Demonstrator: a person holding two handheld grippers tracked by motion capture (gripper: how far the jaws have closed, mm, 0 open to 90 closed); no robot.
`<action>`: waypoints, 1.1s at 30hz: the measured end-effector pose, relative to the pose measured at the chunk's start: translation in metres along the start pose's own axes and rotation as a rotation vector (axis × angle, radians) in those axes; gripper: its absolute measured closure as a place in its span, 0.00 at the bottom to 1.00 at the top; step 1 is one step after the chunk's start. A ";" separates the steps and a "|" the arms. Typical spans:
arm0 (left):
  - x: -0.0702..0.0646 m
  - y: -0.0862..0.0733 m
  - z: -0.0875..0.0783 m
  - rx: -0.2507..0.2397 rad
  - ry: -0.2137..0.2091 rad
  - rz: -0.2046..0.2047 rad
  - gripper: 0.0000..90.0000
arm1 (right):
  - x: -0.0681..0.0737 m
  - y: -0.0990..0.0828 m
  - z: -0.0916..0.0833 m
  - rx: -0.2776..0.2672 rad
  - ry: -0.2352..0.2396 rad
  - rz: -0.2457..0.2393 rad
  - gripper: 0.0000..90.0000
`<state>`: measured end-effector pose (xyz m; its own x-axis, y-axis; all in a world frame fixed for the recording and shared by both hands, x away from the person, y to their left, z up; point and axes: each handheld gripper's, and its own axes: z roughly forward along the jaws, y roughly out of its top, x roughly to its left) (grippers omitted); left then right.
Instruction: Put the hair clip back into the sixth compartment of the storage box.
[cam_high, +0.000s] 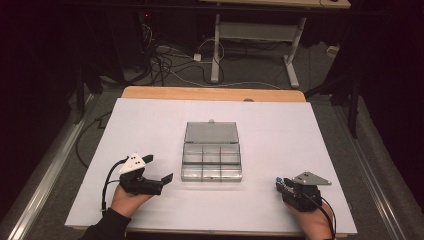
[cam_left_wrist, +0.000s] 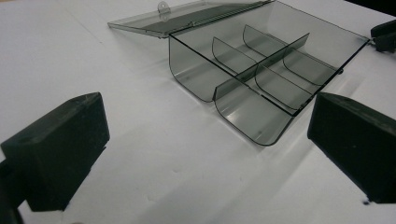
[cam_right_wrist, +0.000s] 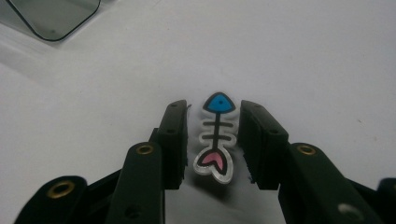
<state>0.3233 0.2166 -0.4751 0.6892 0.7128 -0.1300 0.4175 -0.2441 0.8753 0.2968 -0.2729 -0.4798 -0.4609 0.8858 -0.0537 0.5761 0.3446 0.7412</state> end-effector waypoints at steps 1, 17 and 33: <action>0.000 0.000 0.000 0.001 0.000 0.001 0.00 | 0.000 0.000 0.000 0.002 0.002 0.001 0.71; 0.001 -0.001 0.001 0.004 -0.005 -0.013 0.00 | -0.003 0.001 0.002 0.003 0.002 0.014 0.80; 0.002 -0.001 0.000 0.003 -0.002 -0.011 0.00 | -0.005 0.001 0.001 -0.005 0.016 0.018 0.81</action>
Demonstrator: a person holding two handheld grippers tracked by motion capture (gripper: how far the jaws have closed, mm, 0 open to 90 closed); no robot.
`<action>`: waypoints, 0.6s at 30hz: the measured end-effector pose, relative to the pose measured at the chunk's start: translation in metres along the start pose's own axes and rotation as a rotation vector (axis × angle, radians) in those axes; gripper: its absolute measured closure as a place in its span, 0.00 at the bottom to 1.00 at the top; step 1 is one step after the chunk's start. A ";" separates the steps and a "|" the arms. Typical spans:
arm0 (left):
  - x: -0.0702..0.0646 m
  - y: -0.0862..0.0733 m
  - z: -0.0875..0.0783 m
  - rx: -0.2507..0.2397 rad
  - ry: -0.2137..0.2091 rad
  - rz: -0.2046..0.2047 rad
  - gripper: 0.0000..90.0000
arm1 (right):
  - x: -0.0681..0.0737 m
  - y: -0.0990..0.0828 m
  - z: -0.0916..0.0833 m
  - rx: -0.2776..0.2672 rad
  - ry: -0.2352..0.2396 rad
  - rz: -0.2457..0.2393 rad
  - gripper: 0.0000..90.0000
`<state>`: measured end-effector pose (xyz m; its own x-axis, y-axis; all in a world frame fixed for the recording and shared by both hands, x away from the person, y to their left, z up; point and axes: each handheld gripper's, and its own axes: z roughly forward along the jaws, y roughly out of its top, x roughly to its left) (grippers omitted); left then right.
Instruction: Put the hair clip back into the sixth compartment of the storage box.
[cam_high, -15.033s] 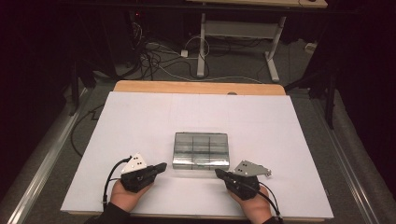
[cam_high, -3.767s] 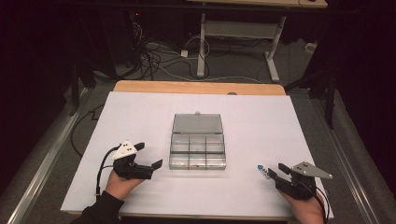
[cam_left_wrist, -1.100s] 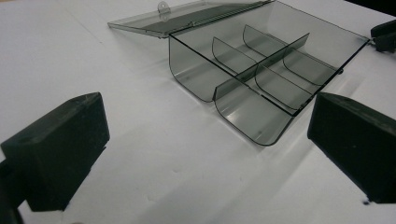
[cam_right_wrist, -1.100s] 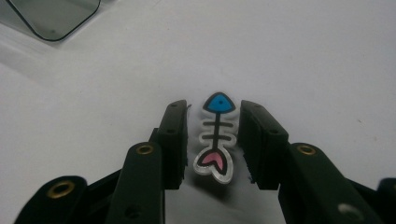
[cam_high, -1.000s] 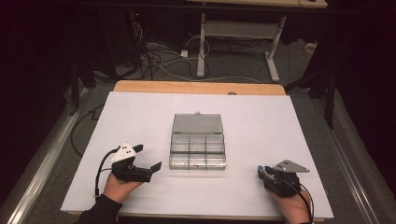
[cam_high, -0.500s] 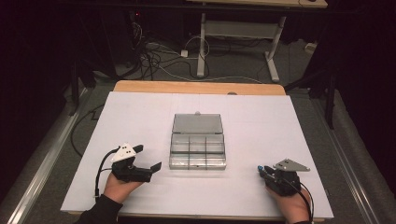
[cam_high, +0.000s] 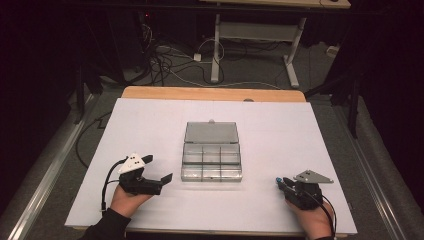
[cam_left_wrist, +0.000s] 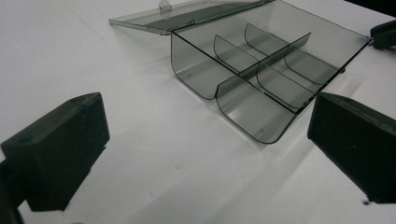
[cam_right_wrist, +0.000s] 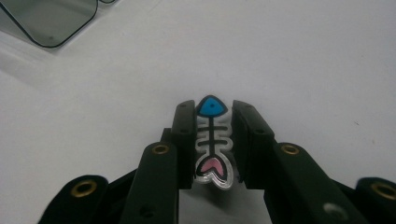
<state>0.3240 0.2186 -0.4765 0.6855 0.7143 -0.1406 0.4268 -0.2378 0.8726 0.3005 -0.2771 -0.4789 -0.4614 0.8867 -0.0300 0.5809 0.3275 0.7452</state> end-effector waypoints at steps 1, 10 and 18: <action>0.000 0.000 0.000 0.000 0.000 0.001 0.00 | 0.000 0.000 0.000 0.000 0.002 0.000 0.81; 0.000 0.000 -0.002 -0.006 0.002 0.002 0.00 | 0.001 0.004 -0.006 -0.031 0.018 -0.013 0.81; 0.000 0.000 -0.001 -0.003 0.001 0.001 0.00 | 0.008 0.007 -0.010 -0.050 0.046 -0.029 0.81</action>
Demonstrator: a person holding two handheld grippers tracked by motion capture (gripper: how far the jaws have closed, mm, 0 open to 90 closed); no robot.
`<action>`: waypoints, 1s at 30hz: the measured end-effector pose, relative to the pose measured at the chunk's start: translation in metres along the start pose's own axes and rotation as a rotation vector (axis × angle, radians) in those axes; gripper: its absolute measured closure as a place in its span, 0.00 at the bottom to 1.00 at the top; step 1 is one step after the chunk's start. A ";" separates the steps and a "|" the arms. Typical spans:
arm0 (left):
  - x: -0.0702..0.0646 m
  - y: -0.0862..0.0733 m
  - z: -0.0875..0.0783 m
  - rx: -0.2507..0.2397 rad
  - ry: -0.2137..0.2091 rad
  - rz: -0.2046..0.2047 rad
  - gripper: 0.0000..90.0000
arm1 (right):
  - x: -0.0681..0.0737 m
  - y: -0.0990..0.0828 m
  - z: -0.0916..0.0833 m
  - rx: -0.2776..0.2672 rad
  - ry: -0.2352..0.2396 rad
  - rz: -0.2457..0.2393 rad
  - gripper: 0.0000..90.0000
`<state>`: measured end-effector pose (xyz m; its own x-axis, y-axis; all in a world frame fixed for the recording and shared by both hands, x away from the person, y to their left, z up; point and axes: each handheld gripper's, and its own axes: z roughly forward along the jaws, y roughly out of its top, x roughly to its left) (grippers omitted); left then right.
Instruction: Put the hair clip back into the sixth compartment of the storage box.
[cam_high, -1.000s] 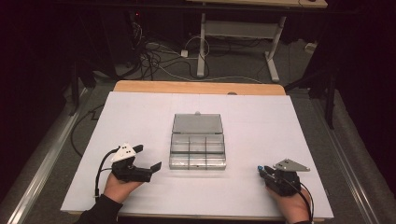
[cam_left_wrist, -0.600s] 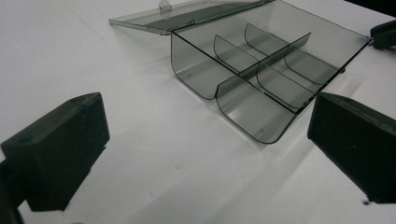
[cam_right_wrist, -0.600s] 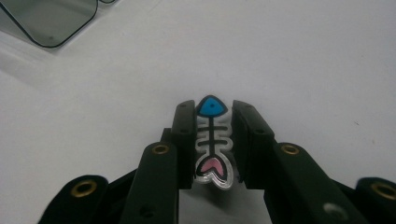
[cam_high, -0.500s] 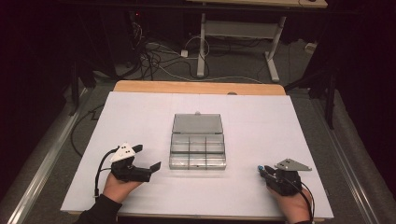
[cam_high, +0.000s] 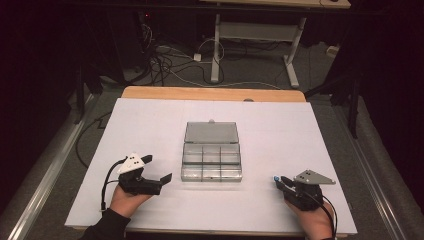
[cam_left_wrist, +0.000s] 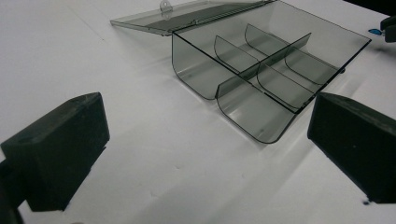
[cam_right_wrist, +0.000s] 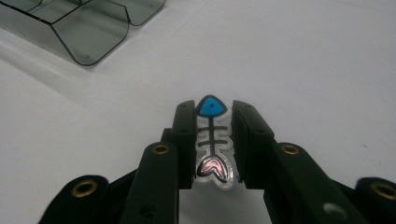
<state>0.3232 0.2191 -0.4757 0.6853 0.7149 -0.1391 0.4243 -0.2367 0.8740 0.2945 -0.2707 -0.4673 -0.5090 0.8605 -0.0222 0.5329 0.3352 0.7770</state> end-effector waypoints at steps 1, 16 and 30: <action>0.000 0.000 0.000 -0.001 0.000 0.001 0.00 | 0.001 0.000 0.000 -0.002 0.005 -0.008 0.81; 0.000 0.000 0.000 0.003 -0.002 0.001 0.00 | 0.020 0.006 0.005 0.001 0.066 -0.040 0.81; 0.000 -0.001 0.001 0.005 -0.008 -0.001 0.00 | 0.038 0.008 0.015 0.018 0.119 -0.079 0.81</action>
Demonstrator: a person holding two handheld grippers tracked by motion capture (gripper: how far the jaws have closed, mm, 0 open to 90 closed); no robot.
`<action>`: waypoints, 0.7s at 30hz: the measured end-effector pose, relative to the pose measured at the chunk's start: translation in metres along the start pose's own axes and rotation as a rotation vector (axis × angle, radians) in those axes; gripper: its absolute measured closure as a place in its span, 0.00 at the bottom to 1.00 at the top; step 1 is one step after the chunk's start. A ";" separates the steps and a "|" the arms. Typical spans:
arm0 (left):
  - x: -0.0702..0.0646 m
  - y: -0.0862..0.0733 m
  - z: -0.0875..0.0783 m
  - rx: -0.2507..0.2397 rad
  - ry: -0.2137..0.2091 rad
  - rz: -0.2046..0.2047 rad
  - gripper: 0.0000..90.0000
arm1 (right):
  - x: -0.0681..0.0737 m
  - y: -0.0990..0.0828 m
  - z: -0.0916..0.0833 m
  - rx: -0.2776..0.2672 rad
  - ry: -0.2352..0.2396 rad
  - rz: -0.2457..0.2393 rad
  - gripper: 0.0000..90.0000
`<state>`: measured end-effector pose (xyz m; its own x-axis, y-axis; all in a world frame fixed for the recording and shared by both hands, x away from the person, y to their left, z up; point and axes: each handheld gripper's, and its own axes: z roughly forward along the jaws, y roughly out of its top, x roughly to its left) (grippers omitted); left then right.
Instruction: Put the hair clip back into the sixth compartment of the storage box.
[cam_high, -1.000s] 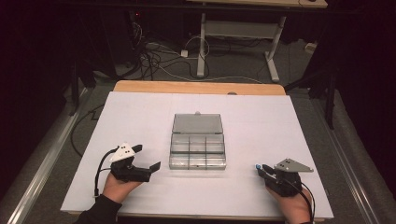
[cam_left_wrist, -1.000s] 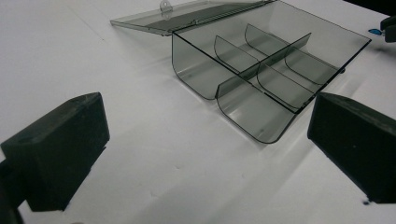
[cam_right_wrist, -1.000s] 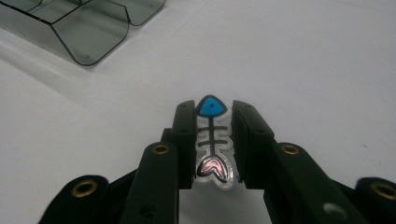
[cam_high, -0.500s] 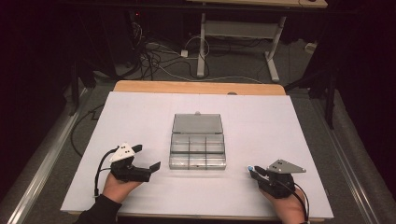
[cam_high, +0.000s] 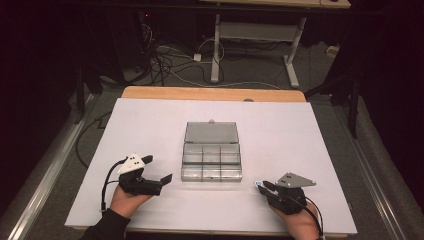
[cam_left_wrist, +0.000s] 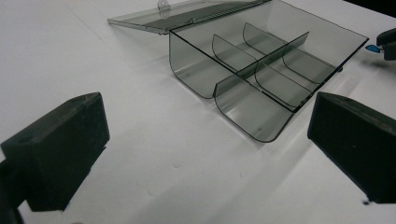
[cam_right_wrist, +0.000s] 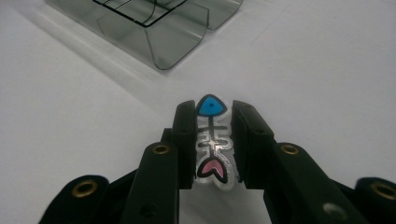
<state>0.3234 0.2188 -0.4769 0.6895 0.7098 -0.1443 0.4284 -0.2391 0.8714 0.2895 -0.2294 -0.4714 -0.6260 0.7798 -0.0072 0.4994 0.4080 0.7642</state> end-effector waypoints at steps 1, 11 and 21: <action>0.000 0.000 0.000 0.001 -0.001 -0.001 0.00 | 0.001 0.000 0.001 -0.001 0.006 -0.006 0.81; 0.001 -0.003 0.002 -0.011 -0.015 0.006 0.00 | 0.014 0.005 0.006 -0.002 0.040 -0.037 0.81; 0.000 -0.005 0.004 -0.036 -0.029 0.005 0.00 | 0.028 0.009 0.006 -0.012 0.072 -0.069 0.81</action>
<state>0.3235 0.2177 -0.4836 0.7087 0.6887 -0.1532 0.4039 -0.2181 0.8884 0.2797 -0.2009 -0.4684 -0.7003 0.7137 -0.0138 0.4466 0.4531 0.7715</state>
